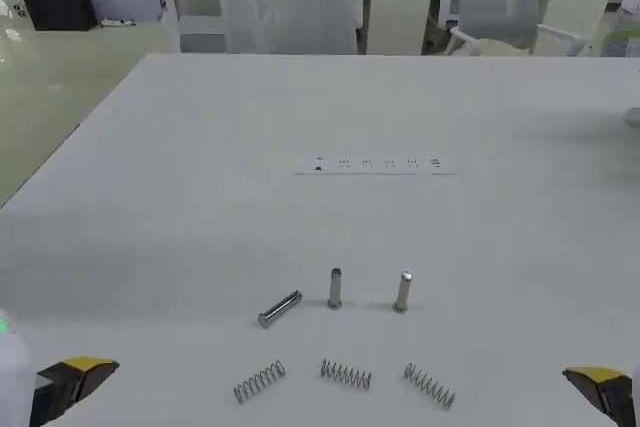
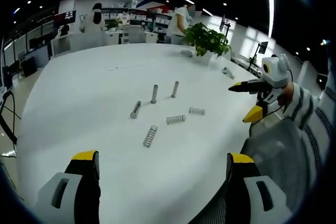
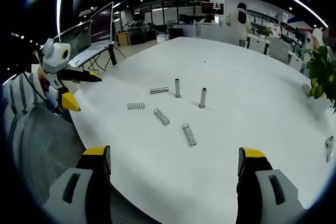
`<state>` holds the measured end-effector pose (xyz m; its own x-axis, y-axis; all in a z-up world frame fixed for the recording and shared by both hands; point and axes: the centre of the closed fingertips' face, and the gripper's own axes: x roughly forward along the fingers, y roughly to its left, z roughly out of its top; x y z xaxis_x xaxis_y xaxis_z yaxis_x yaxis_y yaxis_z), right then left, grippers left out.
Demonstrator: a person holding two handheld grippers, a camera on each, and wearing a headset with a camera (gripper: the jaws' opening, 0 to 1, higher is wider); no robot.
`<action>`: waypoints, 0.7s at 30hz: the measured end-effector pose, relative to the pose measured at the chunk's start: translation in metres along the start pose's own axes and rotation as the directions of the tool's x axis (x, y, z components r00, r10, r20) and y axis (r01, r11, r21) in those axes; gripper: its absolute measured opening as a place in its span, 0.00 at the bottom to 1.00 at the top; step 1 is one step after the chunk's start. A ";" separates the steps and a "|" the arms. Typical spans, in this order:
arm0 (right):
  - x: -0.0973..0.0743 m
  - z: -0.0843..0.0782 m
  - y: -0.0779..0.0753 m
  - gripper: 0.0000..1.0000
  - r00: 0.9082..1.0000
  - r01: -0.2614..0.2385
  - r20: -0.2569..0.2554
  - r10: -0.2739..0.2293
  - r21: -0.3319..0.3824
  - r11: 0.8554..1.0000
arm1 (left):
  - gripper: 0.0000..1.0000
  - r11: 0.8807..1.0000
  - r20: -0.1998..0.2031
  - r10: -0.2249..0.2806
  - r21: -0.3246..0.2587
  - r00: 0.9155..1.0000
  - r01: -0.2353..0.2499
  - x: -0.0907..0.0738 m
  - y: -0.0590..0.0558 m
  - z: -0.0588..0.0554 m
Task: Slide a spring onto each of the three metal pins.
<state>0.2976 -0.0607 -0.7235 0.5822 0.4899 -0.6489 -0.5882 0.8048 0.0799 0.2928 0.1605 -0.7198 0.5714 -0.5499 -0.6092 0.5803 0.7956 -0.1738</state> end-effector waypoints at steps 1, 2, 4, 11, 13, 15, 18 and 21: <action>0.000 -0.001 0.001 1.00 1.000 -0.001 -0.003 0.001 0.002 1.000 | 0.98 1.000 -0.012 0.000 0.012 1.000 0.001 0.001 0.002 -0.002; 0.000 -0.001 0.001 1.00 1.000 -0.002 -0.005 0.002 0.002 1.000 | 0.98 1.000 -0.019 0.001 0.016 1.000 0.000 0.001 0.003 -0.003; 0.001 -0.002 0.002 1.00 1.000 -0.003 -0.009 0.003 0.001 1.000 | 0.98 1.000 -0.025 0.001 0.015 1.000 -0.001 0.001 0.007 -0.004; 0.002 -0.002 0.004 0.99 1.000 -0.004 -0.017 0.004 0.011 1.000 | 0.98 1.000 -0.041 -0.010 0.019 0.999 0.011 0.004 0.014 -0.003; 0.003 -0.003 0.004 0.99 1.000 -0.002 -0.021 0.002 0.009 1.000 | 0.98 1.000 -0.040 -0.013 0.018 0.999 0.014 0.005 0.016 -0.001; 0.003 -0.003 0.004 0.99 1.000 0.001 -0.023 -0.001 0.013 1.000 | 0.98 0.999 -0.044 -0.019 0.026 0.999 0.020 0.006 0.018 0.001; 0.004 -0.002 0.005 0.99 1.000 0.000 -0.021 0.001 0.020 1.000 | 0.98 0.999 -0.051 -0.020 0.037 0.999 0.021 0.008 0.022 0.003; 0.005 -0.002 0.005 0.99 1.000 0.004 -0.024 -0.004 0.023 1.000 | 0.98 0.999 -0.051 -0.023 0.047 0.998 0.025 0.010 0.025 0.007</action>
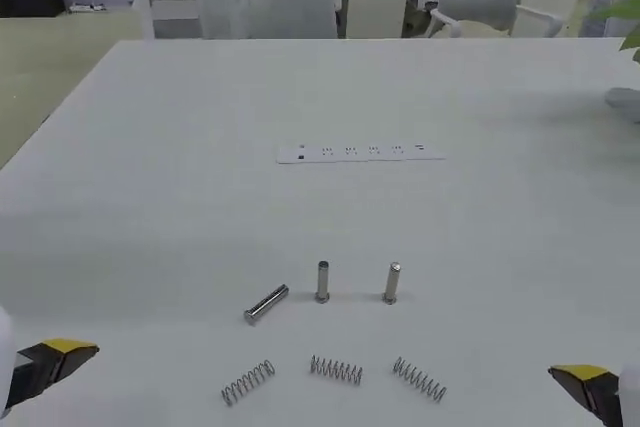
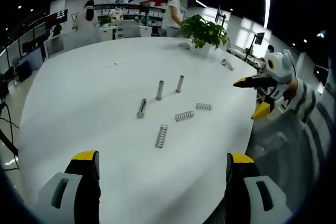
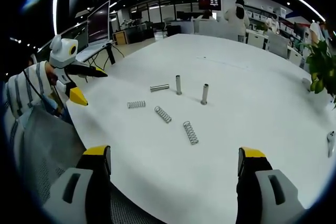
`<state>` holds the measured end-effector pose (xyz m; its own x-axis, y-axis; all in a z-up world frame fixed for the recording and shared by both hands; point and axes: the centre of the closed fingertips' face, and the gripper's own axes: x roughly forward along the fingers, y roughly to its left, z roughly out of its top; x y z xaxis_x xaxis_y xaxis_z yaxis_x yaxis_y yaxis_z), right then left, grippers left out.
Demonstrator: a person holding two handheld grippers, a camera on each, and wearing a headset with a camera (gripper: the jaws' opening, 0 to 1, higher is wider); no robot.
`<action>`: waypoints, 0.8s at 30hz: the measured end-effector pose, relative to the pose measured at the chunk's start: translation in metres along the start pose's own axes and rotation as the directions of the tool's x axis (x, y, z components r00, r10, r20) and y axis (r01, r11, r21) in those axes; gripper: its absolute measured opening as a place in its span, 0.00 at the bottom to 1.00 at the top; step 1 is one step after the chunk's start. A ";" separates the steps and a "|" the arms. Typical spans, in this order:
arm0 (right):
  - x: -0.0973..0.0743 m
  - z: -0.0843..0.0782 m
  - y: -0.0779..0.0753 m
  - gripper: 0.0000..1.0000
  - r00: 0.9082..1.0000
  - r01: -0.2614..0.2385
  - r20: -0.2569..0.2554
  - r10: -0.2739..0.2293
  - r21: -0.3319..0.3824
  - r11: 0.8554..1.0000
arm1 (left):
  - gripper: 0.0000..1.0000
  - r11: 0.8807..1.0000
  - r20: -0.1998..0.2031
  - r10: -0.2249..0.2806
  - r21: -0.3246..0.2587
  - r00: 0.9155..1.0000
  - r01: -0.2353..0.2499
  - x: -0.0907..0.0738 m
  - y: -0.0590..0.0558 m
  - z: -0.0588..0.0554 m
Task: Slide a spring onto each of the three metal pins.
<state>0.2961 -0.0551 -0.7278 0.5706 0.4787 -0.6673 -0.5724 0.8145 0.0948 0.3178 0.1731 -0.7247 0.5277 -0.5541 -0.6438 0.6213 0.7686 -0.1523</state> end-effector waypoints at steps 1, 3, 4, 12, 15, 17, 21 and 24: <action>0.000 0.000 0.000 0.99 1.000 0.002 -0.001 -0.002 0.000 1.000 | 0.98 1.000 0.002 0.000 -0.001 1.000 0.000 0.001 0.001 0.001; 0.000 0.000 -0.001 0.99 1.000 0.009 -0.002 -0.009 0.003 1.000 | 0.98 1.000 0.005 0.006 -0.002 1.000 -0.006 0.002 0.005 0.004; 0.000 0.000 -0.001 0.99 1.000 0.008 -0.002 -0.008 0.004 1.000 | 0.98 1.000 0.003 0.002 0.002 1.000 -0.002 0.004 0.006 0.005; 0.001 -0.001 0.001 0.99 1.000 0.005 -0.005 -0.005 0.004 1.000 | 0.98 0.999 -0.002 -0.022 0.029 1.000 0.022 0.016 0.010 0.016; 0.002 -0.001 0.002 0.99 1.000 0.002 -0.009 -0.002 0.006 1.000 | 0.98 0.999 0.005 -0.031 0.027 1.000 0.031 0.021 0.012 0.022; 0.002 -0.001 0.002 0.99 1.000 0.003 -0.012 -0.003 0.004 1.000 | 0.98 0.998 -0.008 -0.031 0.045 0.999 0.031 0.023 0.013 0.023; 0.003 0.000 0.002 0.99 1.000 0.003 -0.010 -0.003 0.008 1.000 | 0.98 0.998 -0.016 -0.031 0.062 0.999 0.032 0.027 0.018 0.027; 0.004 0.000 0.003 0.98 1.000 0.002 -0.012 -0.002 0.009 1.000 | 0.98 0.997 -0.011 -0.038 0.069 0.999 0.038 0.031 0.021 0.033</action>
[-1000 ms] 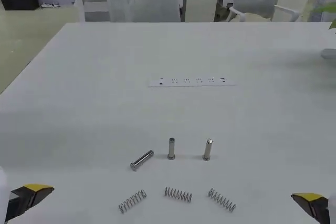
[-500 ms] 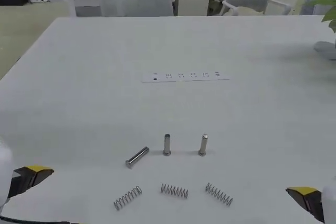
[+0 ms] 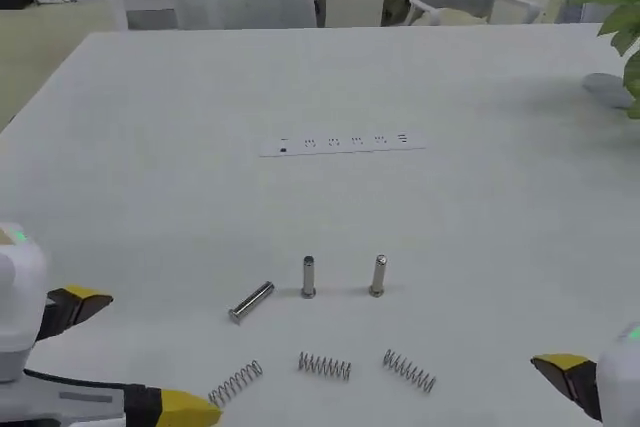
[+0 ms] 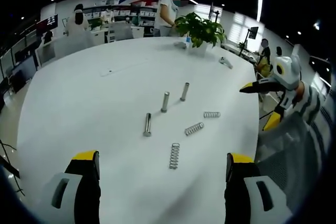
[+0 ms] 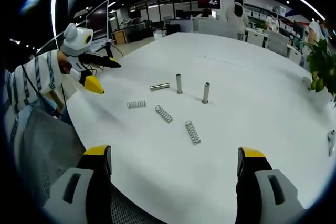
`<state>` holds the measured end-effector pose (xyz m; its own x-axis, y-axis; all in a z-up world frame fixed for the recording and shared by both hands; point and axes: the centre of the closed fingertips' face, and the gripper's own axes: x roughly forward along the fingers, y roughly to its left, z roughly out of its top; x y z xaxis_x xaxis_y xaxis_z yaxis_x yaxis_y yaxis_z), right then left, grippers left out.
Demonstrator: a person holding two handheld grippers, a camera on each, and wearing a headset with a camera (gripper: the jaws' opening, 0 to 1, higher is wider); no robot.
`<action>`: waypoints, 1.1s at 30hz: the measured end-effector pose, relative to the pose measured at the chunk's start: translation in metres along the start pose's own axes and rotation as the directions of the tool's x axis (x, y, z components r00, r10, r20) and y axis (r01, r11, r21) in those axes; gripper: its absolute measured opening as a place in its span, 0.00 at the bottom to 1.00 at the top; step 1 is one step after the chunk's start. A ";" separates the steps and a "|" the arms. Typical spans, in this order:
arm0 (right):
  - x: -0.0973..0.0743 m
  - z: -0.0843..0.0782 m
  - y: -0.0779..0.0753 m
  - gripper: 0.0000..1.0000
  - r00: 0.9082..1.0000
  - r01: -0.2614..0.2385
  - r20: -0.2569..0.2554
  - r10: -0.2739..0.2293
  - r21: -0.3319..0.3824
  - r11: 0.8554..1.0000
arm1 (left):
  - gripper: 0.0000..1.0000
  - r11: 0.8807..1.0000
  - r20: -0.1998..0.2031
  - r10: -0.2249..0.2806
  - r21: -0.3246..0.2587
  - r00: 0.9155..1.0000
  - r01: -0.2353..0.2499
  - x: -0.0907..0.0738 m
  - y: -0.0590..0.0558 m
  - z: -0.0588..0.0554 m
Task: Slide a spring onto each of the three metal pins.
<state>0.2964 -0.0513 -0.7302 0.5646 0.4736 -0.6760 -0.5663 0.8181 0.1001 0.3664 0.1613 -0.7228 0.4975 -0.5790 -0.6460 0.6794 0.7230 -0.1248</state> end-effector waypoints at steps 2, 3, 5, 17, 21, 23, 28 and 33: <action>0.001 0.000 0.001 0.98 1.000 -0.004 -0.002 0.004 -0.001 1.000 | 0.91 1.000 -0.002 -0.006 0.008 1.000 0.006 0.002 0.001 0.002; 0.001 -0.001 0.001 0.98 1.000 -0.007 -0.004 0.007 -0.003 1.000 | 0.88 1.000 -0.005 -0.008 0.008 1.000 0.008 0.004 0.003 0.003; 0.002 -0.001 0.002 0.98 1.000 -0.006 -0.006 0.006 -0.008 1.000 | 0.87 1.000 -0.011 -0.012 0.001 1.000 0.012 0.008 0.005 0.005; 0.004 -0.002 0.003 0.96 1.000 -0.008 -0.012 0.008 -0.001 1.000 | 0.86 0.998 -0.020 -0.019 0.062 1.000 0.020 0.032 0.010 0.023; 0.006 -0.002 0.003 0.95 1.000 0.001 -0.012 -0.001 -0.013 1.000 | 0.84 0.997 -0.029 -0.030 0.075 0.999 0.033 0.041 0.011 0.024; 0.006 -0.003 0.003 0.94 1.000 -0.001 -0.016 0.001 -0.013 1.000 | 0.82 0.996 -0.034 -0.023 0.086 0.999 0.026 0.044 0.013 0.024; 0.008 -0.004 0.007 0.94 1.000 -0.015 -0.023 0.014 -0.018 1.000 | 0.80 0.994 -0.049 -0.013 0.107 0.999 0.019 0.053 0.016 0.026; 0.009 -0.004 0.007 0.93 1.000 -0.012 -0.022 0.012 -0.006 1.000 | 0.75 0.994 -0.044 -0.024 0.102 0.999 0.029 0.063 0.013 0.031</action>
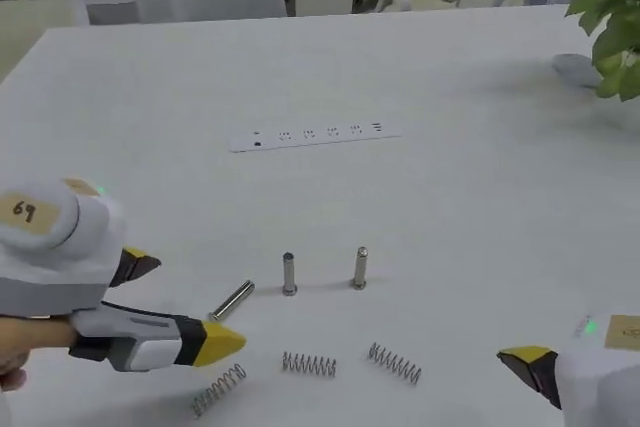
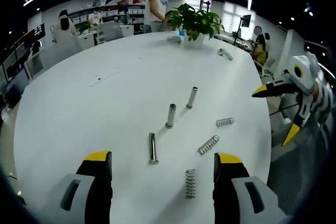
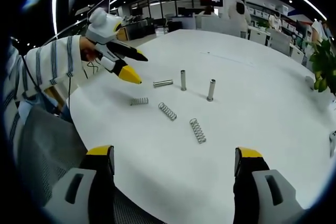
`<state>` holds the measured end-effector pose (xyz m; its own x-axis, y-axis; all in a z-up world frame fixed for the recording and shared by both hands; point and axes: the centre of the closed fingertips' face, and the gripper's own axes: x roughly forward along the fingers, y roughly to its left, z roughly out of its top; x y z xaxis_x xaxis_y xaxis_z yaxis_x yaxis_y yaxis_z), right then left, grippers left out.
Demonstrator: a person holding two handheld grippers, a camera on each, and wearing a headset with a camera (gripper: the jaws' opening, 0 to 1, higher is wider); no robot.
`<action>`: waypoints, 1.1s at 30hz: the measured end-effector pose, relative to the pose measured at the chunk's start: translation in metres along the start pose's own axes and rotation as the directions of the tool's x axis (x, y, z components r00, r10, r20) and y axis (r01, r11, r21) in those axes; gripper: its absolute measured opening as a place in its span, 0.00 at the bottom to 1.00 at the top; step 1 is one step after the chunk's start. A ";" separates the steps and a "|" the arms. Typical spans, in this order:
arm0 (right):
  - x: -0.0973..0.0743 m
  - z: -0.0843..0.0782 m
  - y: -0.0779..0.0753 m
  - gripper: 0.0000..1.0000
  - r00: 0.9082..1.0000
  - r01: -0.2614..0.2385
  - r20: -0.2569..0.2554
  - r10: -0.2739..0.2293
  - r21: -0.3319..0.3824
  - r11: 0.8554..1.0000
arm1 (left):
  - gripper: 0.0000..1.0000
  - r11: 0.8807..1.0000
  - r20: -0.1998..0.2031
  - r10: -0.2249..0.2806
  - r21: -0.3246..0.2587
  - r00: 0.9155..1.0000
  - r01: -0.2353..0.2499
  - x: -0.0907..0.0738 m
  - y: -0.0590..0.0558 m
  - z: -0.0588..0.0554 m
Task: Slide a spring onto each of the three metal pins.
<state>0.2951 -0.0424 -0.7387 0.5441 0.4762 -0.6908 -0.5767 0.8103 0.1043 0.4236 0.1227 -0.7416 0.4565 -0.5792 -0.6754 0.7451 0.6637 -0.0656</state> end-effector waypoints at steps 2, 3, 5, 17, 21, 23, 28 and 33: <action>0.000 0.000 -0.001 0.93 1.000 0.006 0.003 -0.006 0.003 1.000 | 0.74 1.000 -0.007 -0.005 0.006 1.000 0.006 0.005 -0.001 0.001; 0.000 0.000 -0.001 0.93 1.000 0.006 0.002 -0.006 0.003 1.000 | 0.73 1.000 -0.013 -0.013 0.010 1.000 0.013 0.007 -0.003 0.001; -0.001 0.000 -0.001 0.93 1.000 0.009 0.005 -0.009 0.002 1.000 | 0.70 1.000 -0.011 -0.022 0.006 1.000 0.022 0.011 -0.004 0.004; 0.001 0.004 0.000 0.93 1.000 0.006 0.017 -0.006 0.015 1.000 | 0.51 1.000 -0.037 0.001 -0.005 0.999 -0.001 0.038 0.004 0.007; 0.002 0.003 0.002 0.93 1.000 0.000 0.019 0.000 0.017 1.000 | 0.47 1.000 -0.049 0.010 -0.007 0.999 -0.010 0.045 0.007 0.006; 0.002 0.003 0.002 0.93 1.000 -0.001 0.018 0.000 0.015 1.000 | 0.45 1.000 -0.065 0.013 0.003 0.998 -0.013 0.047 0.008 0.003; 0.002 0.003 0.002 0.93 1.000 -0.002 0.019 0.001 0.016 1.000 | 0.33 1.000 -0.059 -0.003 -0.028 0.998 0.001 0.053 0.008 0.004; 0.002 0.002 0.001 0.92 1.000 0.004 0.015 -0.004 0.018 1.000 | 0.31 0.999 -0.090 -0.006 -0.041 0.996 0.002 0.062 0.009 0.000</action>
<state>0.2967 -0.0401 -0.7388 0.5556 0.4782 -0.6802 -0.5634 0.8181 0.1150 0.4585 0.0928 -0.7842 0.4062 -0.5379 -0.7387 0.7253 0.6816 -0.0975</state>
